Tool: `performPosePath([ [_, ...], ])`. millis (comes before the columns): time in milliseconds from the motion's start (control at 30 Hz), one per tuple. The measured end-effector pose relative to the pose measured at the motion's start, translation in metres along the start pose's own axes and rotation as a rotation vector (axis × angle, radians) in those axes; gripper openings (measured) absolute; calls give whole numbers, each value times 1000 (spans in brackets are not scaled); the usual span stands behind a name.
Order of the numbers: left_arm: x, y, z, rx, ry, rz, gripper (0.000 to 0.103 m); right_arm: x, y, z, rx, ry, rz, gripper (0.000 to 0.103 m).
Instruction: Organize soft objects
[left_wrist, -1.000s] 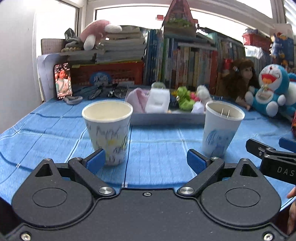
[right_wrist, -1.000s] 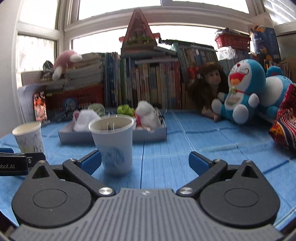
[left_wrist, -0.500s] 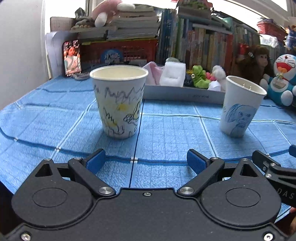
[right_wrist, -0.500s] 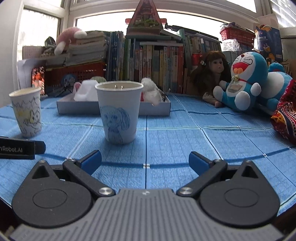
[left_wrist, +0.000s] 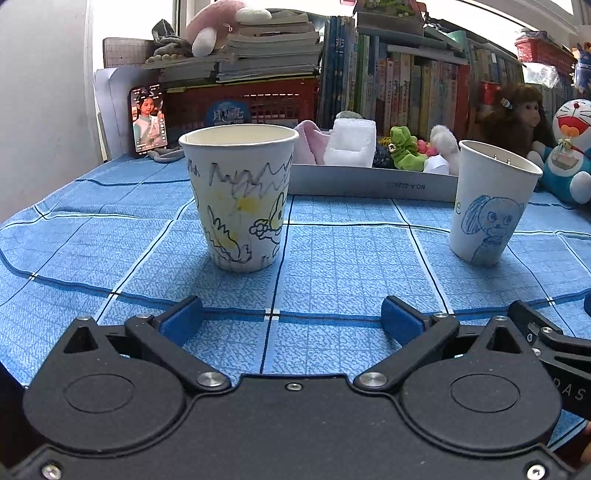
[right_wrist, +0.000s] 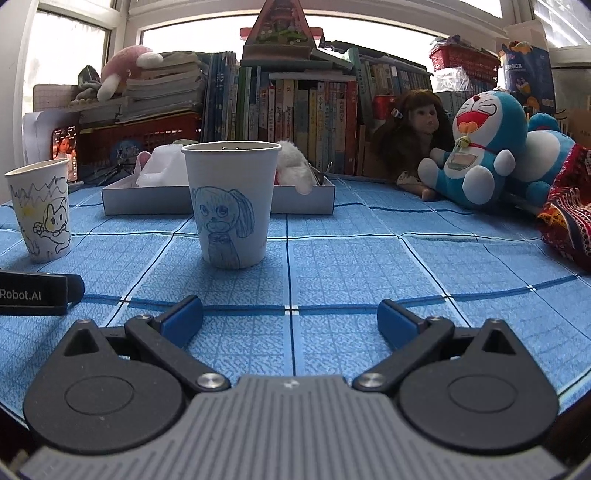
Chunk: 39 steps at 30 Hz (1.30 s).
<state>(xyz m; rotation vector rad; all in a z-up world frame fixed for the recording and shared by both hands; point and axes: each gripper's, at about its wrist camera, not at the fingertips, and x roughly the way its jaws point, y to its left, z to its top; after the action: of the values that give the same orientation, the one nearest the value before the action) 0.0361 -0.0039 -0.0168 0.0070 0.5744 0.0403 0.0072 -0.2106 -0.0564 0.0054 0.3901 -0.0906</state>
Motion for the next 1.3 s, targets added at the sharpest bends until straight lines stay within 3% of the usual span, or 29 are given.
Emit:
performPosePath([
  [1300,0,0,1,6,10,-2,103,0,-2,2,2,17,14,103],
])
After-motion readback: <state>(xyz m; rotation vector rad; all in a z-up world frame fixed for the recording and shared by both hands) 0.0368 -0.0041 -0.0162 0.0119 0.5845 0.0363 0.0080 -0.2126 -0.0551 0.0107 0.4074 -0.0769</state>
